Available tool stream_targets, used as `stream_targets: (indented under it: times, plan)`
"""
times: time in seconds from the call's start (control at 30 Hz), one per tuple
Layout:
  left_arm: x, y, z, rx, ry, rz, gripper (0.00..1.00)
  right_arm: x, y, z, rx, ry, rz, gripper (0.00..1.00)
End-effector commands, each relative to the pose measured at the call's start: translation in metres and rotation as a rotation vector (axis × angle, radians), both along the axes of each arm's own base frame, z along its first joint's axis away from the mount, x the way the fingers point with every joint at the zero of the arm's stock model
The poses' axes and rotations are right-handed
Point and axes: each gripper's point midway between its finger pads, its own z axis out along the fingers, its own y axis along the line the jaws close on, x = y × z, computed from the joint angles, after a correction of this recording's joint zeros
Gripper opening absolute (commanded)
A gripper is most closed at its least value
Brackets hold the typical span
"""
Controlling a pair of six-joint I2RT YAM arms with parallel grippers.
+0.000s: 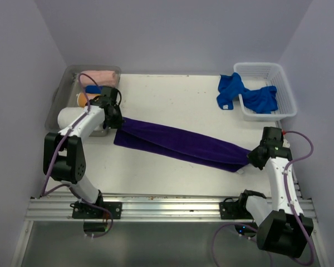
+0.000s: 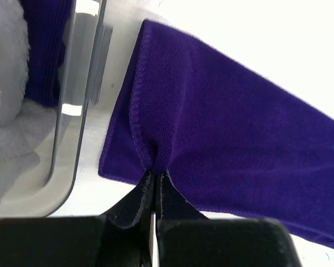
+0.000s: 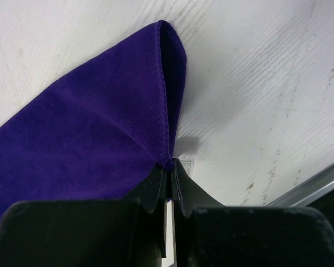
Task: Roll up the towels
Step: Fold the towel
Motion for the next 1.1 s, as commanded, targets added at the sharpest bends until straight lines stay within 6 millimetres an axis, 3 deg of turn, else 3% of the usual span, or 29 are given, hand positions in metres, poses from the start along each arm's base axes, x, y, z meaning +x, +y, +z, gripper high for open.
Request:
stream_targets:
  times: [0.0, 0.2, 0.67, 0.8, 0.83, 0.87, 0.9, 0.93, 0.97, 1.0, 1.07]
  plan:
    - [-0.006, 0.006, 0.003, 0.006, -0.036, -0.009, 0.0, -0.01, -0.002, 0.0, -0.004, 0.024, -0.042, 0.0]
    - [-0.018, 0.009, -0.004, 0.012, -0.028, -0.012, 0.0, -0.012, -0.002, 0.01, -0.006, -0.012, -0.054, 0.0]
    - [-0.018, 0.013, -0.028, 0.038, 0.018, 0.005, 0.0, -0.019, 0.004, 0.015, 0.016, 0.001, -0.052, 0.0]
    - [-0.019, 0.011, -0.033, 0.031, 0.034, 0.0, 0.0, -0.02, 0.005, 0.012, 0.026, 0.016, -0.059, 0.09]
    - [-0.02, 0.011, -0.033, 0.029, 0.042, -0.001, 0.04, -0.02, 0.005, 0.011, 0.031, 0.02, -0.059, 0.14]
    - [-0.021, 0.009, -0.033, 0.023, 0.043, -0.002, 0.09, -0.02, 0.007, 0.012, 0.037, 0.018, -0.056, 0.35]
    - [-0.021, 0.008, -0.03, 0.014, 0.037, -0.01, 0.17, -0.019, 0.008, 0.013, 0.042, 0.011, -0.051, 0.44]
    - [-0.02, 0.006, -0.027, 0.008, 0.03, -0.017, 0.34, -0.019, 0.008, 0.014, 0.042, 0.004, -0.047, 0.5]
    - [-0.02, 0.005, -0.024, 0.001, 0.024, -0.022, 0.43, -0.017, 0.008, 0.017, 0.037, -0.011, -0.042, 0.58]
    - [-0.016, 0.003, -0.016, -0.007, 0.003, -0.026, 0.53, -0.014, 0.008, 0.022, 0.035, -0.042, -0.029, 0.61]
    - [-0.012, 0.001, 0.0, -0.011, -0.032, -0.034, 0.58, -0.004, 0.01, 0.031, 0.033, -0.102, 0.006, 0.62]
